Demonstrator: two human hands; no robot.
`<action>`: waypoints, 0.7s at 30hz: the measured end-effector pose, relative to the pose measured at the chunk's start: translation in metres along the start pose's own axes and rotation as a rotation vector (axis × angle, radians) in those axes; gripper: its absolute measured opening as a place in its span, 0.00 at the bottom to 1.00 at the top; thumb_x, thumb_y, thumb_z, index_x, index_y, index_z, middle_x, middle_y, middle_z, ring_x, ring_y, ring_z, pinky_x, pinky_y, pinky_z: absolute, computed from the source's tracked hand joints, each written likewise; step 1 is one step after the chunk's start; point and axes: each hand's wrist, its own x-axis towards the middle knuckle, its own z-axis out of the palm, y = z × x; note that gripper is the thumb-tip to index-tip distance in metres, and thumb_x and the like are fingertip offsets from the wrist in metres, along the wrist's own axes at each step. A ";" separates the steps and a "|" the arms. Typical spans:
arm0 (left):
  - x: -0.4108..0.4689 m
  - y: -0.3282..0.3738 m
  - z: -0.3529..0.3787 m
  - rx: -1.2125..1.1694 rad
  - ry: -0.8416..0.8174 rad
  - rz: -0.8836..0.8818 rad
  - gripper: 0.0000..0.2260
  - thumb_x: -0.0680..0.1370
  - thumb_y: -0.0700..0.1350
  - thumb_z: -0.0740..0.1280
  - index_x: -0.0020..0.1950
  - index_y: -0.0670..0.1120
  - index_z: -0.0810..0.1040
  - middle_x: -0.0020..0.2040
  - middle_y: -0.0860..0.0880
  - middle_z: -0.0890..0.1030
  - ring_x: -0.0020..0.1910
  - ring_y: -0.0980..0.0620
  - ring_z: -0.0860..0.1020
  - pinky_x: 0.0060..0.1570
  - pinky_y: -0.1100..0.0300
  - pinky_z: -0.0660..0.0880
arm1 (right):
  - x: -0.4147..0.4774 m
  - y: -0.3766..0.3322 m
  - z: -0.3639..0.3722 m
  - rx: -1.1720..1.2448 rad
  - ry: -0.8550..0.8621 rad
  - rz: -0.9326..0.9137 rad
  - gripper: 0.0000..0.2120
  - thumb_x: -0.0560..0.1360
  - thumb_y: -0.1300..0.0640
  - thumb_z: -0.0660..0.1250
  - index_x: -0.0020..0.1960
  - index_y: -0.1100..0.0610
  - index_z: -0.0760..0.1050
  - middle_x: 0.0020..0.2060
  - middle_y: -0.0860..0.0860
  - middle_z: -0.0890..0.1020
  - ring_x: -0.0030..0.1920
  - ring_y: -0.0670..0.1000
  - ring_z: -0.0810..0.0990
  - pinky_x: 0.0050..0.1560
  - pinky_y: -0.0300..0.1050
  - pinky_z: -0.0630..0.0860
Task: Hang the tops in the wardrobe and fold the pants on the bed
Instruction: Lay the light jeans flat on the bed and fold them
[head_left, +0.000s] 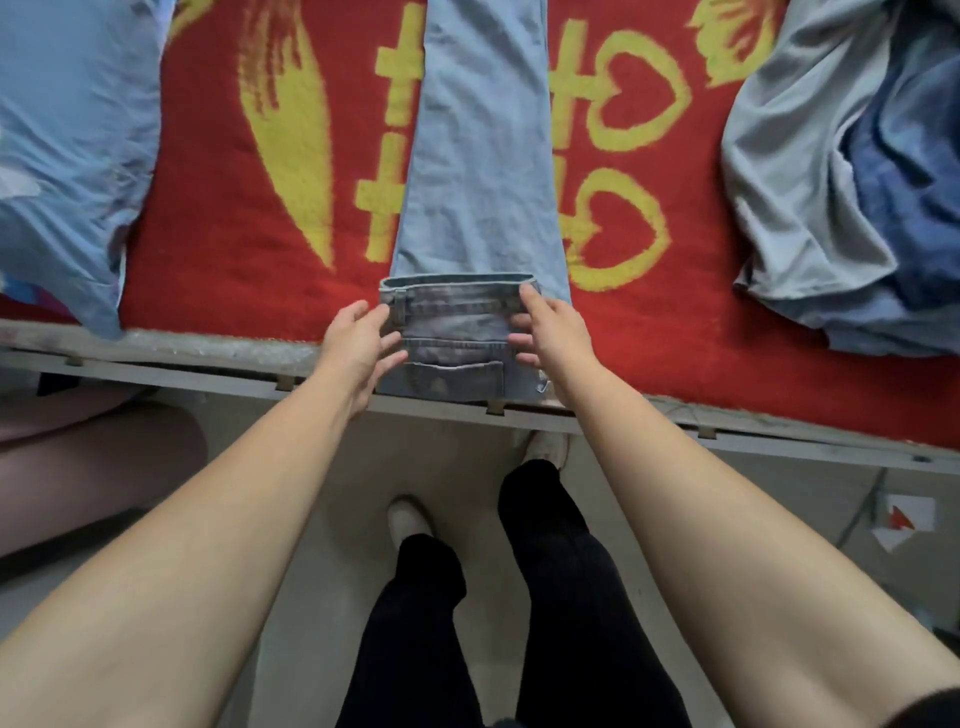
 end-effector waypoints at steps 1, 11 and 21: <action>0.005 0.003 0.005 0.051 -0.007 0.009 0.22 0.82 0.43 0.62 0.76 0.45 0.62 0.69 0.48 0.71 0.65 0.46 0.73 0.60 0.47 0.76 | 0.010 -0.002 0.000 -0.010 -0.010 0.010 0.31 0.79 0.42 0.65 0.76 0.55 0.62 0.58 0.51 0.79 0.54 0.53 0.82 0.51 0.50 0.82; 0.035 -0.008 0.030 0.777 0.107 0.086 0.23 0.79 0.41 0.63 0.75 0.44 0.66 0.69 0.42 0.72 0.63 0.44 0.73 0.62 0.56 0.69 | 0.050 0.005 -0.025 -0.584 -0.094 0.016 0.30 0.77 0.44 0.66 0.74 0.56 0.65 0.68 0.52 0.76 0.65 0.55 0.76 0.67 0.51 0.71; 0.075 0.001 0.030 0.906 0.355 0.245 0.11 0.78 0.46 0.68 0.59 0.47 0.76 0.53 0.47 0.82 0.56 0.43 0.79 0.53 0.57 0.70 | 0.053 0.020 -0.012 -0.775 0.120 -0.107 0.22 0.80 0.40 0.59 0.65 0.54 0.69 0.57 0.57 0.81 0.59 0.60 0.78 0.52 0.52 0.72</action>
